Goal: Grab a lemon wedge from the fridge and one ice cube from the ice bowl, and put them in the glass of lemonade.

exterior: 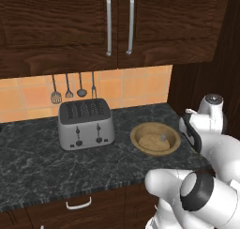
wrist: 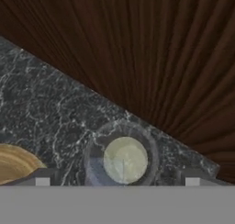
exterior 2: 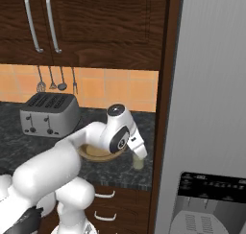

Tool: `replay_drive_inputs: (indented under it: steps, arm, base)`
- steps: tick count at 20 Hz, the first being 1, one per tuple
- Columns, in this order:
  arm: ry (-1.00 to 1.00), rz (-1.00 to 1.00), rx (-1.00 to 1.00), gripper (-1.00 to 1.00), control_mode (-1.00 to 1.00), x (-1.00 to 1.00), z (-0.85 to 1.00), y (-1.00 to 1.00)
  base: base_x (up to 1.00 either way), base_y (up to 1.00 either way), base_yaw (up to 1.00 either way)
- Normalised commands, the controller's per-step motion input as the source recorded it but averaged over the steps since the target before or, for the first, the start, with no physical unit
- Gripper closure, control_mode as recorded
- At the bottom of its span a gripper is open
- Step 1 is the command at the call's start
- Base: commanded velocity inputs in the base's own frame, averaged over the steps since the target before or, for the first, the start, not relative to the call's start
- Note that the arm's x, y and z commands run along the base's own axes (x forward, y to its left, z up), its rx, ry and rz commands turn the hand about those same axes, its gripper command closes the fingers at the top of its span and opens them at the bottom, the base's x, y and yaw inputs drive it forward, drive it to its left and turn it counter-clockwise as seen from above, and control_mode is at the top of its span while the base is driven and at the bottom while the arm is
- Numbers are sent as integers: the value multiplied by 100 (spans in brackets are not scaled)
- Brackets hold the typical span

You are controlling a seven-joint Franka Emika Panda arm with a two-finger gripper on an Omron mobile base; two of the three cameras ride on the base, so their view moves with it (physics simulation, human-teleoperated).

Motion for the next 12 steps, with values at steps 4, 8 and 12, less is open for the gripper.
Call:
replay_drive_inputs:
  steps: [4,8,12]
  arm:
    - [-3,0,1,-100,-100,-34,0,-13]
    - [-8,0,2,-100,-100,-35,0,-2]
    - [-7,0,0,-100,-100,-48,0,1]
  base:
    - [0,0,0]
    - [0,0,0]
    - [0,0,0]
